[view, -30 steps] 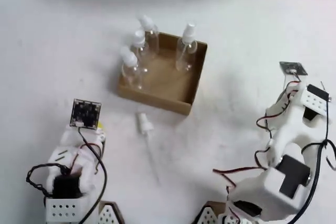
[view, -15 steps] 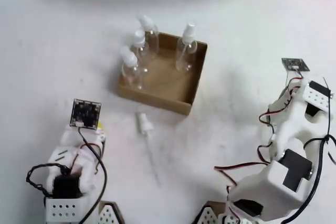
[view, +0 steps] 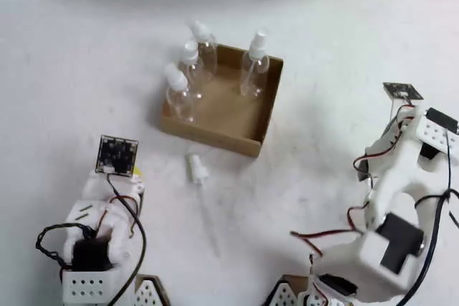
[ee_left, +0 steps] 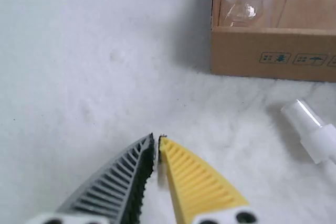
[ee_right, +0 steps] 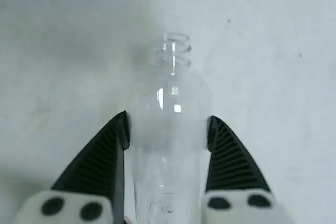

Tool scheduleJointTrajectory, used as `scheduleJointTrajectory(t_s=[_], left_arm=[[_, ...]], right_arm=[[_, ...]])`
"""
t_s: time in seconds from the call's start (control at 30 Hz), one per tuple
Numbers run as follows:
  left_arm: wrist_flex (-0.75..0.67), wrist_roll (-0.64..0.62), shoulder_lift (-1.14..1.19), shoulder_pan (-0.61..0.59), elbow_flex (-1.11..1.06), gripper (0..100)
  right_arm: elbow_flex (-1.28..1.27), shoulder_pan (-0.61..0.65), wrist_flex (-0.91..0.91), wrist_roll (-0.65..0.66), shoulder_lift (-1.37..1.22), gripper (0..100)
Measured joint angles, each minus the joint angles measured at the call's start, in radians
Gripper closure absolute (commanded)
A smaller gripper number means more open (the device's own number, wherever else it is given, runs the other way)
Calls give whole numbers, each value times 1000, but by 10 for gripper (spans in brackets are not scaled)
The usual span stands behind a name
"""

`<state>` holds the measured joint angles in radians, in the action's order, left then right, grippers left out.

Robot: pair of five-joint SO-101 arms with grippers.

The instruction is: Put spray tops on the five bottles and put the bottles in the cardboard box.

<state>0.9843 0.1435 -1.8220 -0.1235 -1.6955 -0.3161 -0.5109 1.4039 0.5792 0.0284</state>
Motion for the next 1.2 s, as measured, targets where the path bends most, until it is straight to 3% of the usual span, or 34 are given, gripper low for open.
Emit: scheduleJointTrajectory(t_s=[0.2,0.4,0.6,0.77,1.2], left_arm=[[0,0,0,0,0,972],[0,0,0,0,0,972],[98,0,0,2,64,972],[187,0,0,83,149,972],[189,0,41,270,218,972]], right_arm=[[-63,58,83,-130,203,982],[-270,173,-25,-238,354,982],[-364,183,-101,-278,414,982],[-391,181,-135,-305,423,982],[-391,181,-146,-318,425,982]])
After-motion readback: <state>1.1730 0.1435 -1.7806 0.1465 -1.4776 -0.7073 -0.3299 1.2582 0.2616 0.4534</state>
